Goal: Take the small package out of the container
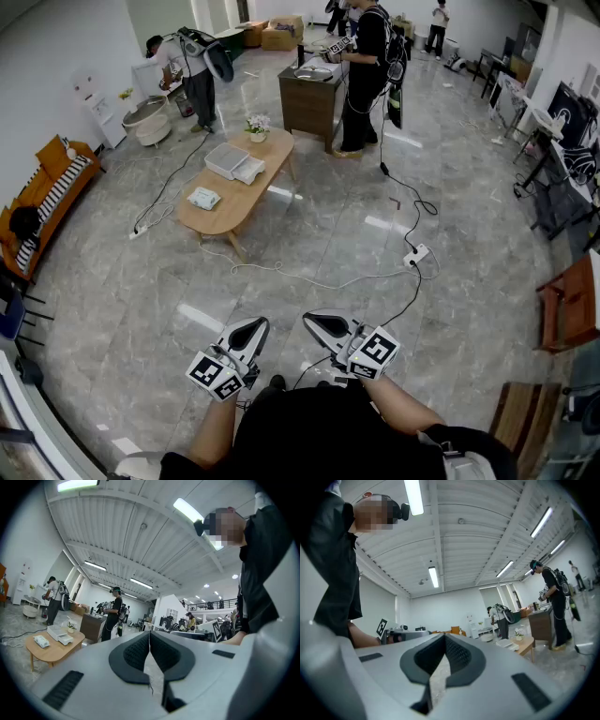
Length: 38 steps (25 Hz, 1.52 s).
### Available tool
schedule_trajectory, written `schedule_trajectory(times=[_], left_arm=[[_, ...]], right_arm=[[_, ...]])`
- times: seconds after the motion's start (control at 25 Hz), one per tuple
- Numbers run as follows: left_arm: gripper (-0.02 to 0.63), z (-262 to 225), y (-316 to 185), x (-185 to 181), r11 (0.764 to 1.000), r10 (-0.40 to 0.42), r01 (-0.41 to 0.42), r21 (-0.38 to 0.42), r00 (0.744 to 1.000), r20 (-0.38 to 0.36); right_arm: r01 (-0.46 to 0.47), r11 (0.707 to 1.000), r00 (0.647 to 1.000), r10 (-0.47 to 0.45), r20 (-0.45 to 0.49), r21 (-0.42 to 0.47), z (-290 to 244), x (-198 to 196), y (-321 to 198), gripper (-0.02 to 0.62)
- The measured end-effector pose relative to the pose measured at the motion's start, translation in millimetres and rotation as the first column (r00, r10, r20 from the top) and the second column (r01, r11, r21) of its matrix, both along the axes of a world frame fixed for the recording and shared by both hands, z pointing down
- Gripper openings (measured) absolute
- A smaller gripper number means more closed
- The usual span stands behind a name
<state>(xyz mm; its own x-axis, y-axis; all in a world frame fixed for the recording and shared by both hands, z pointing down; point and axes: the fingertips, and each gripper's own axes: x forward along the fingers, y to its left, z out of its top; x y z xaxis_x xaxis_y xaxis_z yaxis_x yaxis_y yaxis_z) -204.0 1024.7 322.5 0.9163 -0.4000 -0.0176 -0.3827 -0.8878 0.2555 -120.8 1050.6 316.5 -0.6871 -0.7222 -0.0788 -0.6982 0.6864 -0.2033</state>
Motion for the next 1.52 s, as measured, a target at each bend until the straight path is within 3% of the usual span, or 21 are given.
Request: schedule_trajectory(times=[0.32, 0.64, 1.08, 1.52], left_arm=[[0.018, 9, 5, 37, 1.0, -0.013, 0.013, -0.009, 1.0, 0.014], [0.018, 27, -27, 43, 0.997, -0.044, 0.046, -0.062, 0.998, 0.034], [0.018, 40, -182, 46, 0.992, -0.068, 0.063, -0.111, 0.997, -0.044], [0.018, 22, -354, 34, 0.995, -0.035, 0.03, -0.097, 0.998, -0.053]], right_arm=[[0.022, 1.0, 1.0, -0.021, 0.014, -0.017, 16, 31, 5, 0.011], [0.058, 0.996, 0.998, -0.055, 0.04, -0.074, 36, 37, -29, 0.011], [0.073, 0.992, 0.997, -0.074, -0.008, -0.102, 40, 38, -178, 0.011], [0.024, 0.996, 0.998, -0.029, -0.059, -0.08, 18, 37, -348, 0.012]])
